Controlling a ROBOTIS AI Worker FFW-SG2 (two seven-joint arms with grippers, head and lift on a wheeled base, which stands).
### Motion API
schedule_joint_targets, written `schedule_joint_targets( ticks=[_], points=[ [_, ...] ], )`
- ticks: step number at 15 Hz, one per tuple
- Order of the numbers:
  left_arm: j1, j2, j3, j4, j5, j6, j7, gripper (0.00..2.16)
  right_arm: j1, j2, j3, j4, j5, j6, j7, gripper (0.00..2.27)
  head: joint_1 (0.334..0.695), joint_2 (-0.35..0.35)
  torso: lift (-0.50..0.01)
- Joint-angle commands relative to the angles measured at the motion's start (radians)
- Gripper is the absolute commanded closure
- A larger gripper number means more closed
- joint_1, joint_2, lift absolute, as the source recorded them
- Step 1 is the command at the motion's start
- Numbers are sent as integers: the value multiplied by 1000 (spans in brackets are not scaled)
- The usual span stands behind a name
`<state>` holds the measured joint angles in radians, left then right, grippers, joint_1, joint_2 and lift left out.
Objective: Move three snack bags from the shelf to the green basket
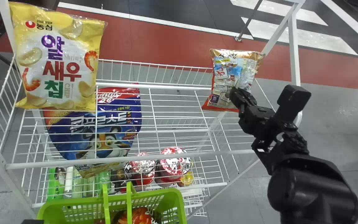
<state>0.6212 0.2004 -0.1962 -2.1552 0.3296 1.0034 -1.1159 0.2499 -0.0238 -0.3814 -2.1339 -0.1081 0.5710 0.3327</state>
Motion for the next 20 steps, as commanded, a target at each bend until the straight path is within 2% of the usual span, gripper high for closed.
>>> schedule_joint_targets(
  ticks=[1,6,10,11,14,18,20],
  points=[
    [0,1,0,0,0,-1,-1,1571,101,4,-13,-178,-45,140,42,2216,695,-350,-48],
    [2,-3,0,0,0,-1,-2,1571,284,25,-157,-489,-245,517,161,2216,695,-350,-48],
    [18,-12,1,1,-6,-41,-1,1571,318,25,-261,-551,-410,830,243,2216,695,-350,-48],
    [18,-12,1,3,-6,-41,-2,1571,335,25,-272,-555,-424,883,261,2216,695,-350,-48],
    [15,-10,0,5,-6,-41,-4,1571,368,25,-251,-547,-426,1001,282,2216,695,-350,-48],
    [8,-9,-2,11,-3,-41,-5,1571,394,24,-132,-475,-386,1001,267,2216,695,-350,-48],
    [6,-7,0,12,-1,-41,-5,1571,414,2,-57,-429,-384,1001,269,2216,695,-350,-48]
  ],
)
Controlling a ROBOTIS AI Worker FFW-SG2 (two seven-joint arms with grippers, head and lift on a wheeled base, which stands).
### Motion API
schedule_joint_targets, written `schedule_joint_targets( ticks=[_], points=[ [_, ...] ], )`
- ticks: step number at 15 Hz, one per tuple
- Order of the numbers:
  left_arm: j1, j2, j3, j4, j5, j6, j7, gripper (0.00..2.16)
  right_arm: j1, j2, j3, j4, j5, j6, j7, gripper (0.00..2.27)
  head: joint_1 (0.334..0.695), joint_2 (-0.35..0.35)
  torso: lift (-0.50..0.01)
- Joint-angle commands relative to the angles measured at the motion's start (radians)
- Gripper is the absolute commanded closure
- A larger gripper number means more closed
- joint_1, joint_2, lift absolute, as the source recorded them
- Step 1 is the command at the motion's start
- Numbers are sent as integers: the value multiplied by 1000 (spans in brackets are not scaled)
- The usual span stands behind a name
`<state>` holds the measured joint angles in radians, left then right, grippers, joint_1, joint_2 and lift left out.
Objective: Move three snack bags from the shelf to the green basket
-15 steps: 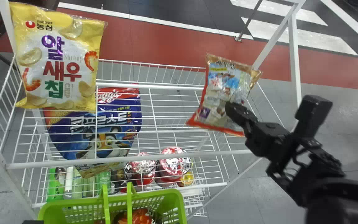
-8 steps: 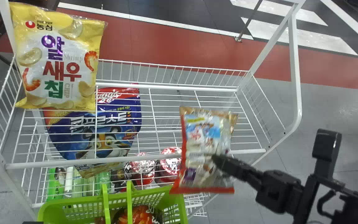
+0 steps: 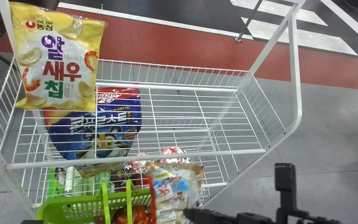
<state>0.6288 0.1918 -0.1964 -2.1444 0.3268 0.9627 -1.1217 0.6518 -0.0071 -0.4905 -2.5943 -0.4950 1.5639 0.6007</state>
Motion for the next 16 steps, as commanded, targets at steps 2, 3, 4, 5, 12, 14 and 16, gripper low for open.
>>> schedule_joint_targets(
  ticks=[2,3,4,5,12,14,16],
  points=[
    [-3,3,-1,1,1,0,0,1571,20,-33,150,51,30,8,-2,2216,695,-350,-48],
    [-3,3,-1,1,1,0,0,1571,22,-37,202,57,50,8,-7,2216,695,-350,-48],
    [-5,3,-3,1,1,0,0,1571,23,-42,250,72,59,8,-5,2216,695,-350,-48],
    [-3,3,-3,0,1,0,0,1571,23,-42,277,89,59,8,-5,2216,695,-350,-48],
    [2,2,-3,-5,-3,-3,2,1571,-6,-54,296,132,-16,8,44,2213,695,-350,-48],
    [2,2,-5,-5,-2,-3,2,1571,-20,-53,265,158,-16,8,42,1531,695,-350,-48],
    [2,2,-5,-5,-3,-3,0,1571,-18,-53,231,152,-20,8,44,-2,695,-350,-48]
  ],
)
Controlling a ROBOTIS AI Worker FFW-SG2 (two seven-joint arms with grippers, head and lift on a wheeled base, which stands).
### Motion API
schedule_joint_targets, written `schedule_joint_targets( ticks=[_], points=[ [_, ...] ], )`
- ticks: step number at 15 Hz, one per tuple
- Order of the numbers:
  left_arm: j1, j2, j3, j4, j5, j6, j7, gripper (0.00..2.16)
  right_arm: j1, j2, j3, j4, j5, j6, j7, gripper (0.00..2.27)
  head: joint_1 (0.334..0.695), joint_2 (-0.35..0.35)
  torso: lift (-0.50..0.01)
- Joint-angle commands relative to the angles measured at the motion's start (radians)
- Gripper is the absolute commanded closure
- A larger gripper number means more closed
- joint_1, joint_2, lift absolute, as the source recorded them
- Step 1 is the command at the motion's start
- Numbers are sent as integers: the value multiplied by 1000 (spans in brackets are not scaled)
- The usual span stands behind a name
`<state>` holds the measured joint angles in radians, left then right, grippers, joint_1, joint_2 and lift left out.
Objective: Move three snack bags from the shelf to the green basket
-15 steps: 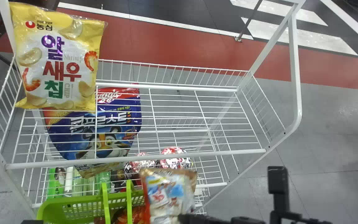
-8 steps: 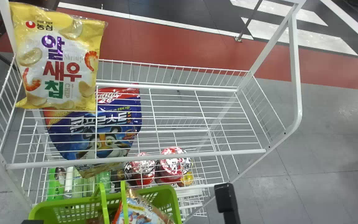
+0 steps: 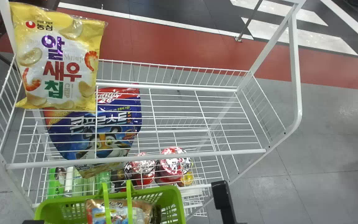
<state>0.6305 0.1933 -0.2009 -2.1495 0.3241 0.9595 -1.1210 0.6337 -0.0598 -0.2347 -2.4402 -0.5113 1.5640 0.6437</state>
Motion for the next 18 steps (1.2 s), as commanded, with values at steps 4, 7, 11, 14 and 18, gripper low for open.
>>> schedule_joint_targets(
  ticks=[4,7,11,14,18],
  points=[
    [0,-2,0,0,0,0,0,1571,1,1,-87,-40,10,8,1,56,695,-350,-48],
    [0,-3,1,0,0,-3,-2,1571,50,23,-135,-89,57,-55,-13,56,695,-350,-48],
    [-2,-3,1,3,0,0,-3,1571,147,54,-123,-94,135,-703,-87,60,695,-350,-48],
    [-6,-2,1,6,0,0,-5,1571,204,57,-32,-62,212,-1135,-173,63,695,-350,-48],
    [-14,2,1,16,10,0,-7,1571,262,44,146,81,393,-1647,-343,66,695,-350,-48]
  ],
)
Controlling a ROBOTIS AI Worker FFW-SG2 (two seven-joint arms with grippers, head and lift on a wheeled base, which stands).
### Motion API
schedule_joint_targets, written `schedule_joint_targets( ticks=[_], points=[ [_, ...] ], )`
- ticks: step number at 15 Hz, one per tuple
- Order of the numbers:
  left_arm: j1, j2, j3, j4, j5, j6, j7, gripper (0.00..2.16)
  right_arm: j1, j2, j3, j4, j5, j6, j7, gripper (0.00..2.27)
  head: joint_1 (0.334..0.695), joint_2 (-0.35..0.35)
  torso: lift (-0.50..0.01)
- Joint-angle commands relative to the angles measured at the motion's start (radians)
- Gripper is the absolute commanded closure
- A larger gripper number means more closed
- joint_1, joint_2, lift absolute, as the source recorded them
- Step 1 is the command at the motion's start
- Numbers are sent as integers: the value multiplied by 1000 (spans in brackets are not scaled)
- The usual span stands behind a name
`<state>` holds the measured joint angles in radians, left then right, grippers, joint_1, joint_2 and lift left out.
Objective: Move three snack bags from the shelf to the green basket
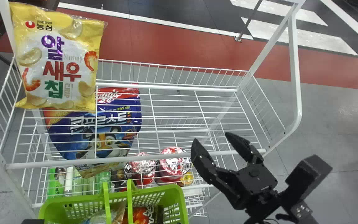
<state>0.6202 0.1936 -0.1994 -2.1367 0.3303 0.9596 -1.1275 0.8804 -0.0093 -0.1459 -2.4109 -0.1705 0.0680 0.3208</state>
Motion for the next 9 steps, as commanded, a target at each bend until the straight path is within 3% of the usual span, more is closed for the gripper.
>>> schedule_joint_targets(
  ticks=[1,6,9],
  points=[
    [-7,4,0,8,9,0,-2,1571,20,-8,78,72,54,-155,-22,66,695,-350,-48],
    [10,20,18,11,38,-9,-18,1571,48,-11,91,85,42,-102,-23,66,695,-350,-48],
    [138,20,104,-68,27,-68,-67,1571,35,-8,173,81,78,-106,-39,66,695,-350,-48]
  ],
)
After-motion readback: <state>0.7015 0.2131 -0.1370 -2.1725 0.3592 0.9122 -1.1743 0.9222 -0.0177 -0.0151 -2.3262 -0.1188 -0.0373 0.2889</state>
